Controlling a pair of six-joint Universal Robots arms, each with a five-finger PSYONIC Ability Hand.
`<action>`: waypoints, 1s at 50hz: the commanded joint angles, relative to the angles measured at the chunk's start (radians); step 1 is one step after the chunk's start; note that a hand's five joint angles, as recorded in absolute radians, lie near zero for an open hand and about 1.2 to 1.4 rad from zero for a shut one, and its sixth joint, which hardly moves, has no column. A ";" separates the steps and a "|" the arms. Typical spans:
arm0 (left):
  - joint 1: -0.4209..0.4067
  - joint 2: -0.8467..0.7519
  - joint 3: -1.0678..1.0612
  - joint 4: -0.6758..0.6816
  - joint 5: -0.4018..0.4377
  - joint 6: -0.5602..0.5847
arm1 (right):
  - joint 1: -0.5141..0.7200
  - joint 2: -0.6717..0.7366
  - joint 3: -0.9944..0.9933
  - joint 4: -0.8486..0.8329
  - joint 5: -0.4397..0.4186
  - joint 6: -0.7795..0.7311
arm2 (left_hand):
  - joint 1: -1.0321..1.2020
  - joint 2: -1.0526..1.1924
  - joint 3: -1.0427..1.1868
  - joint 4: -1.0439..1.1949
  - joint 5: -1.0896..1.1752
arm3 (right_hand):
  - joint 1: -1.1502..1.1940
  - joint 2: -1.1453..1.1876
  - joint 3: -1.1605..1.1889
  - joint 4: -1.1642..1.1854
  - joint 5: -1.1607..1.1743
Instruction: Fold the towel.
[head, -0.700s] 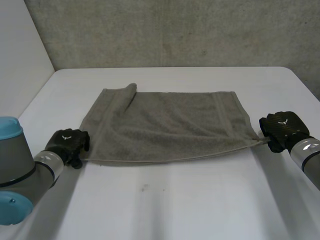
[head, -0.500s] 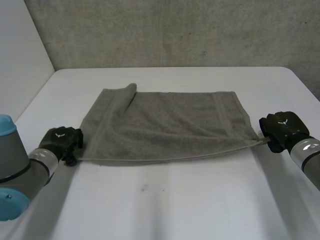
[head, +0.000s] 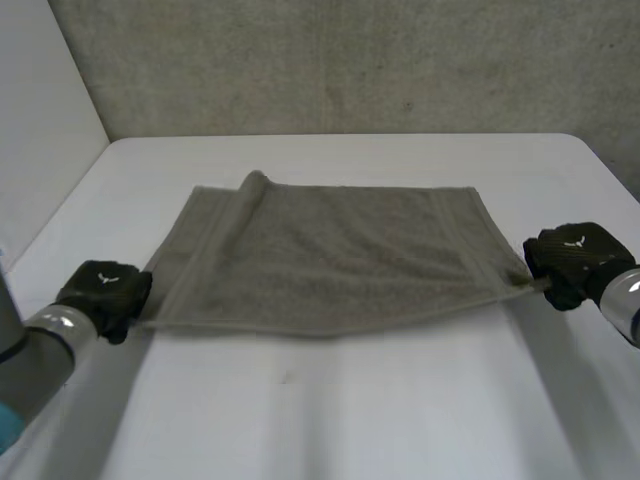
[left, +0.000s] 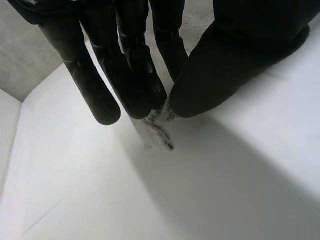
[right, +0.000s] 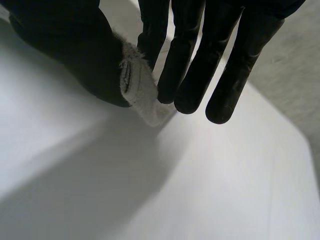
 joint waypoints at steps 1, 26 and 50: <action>0.030 0.275 -0.051 -0.309 -0.043 0.051 | -0.021 -0.090 0.009 0.413 0.001 -0.266 | 0.225 0.180 0.181 0.181 0.196 | 0.425 0.205 0.206 0.199 0.229; -0.049 -0.056 0.195 -0.070 -0.002 0.159 | -0.024 0.082 -0.262 0.353 -0.031 -0.171 | 0.225 0.180 0.181 0.181 0.196 | 0.425 0.205 0.206 0.199 0.229; -0.131 -0.604 0.633 0.376 -0.072 0.157 | 0.160 0.571 -0.656 -0.115 0.268 -0.084 | 0.225 0.180 0.181 0.181 0.196 | 0.345 0.125 0.125 0.118 0.149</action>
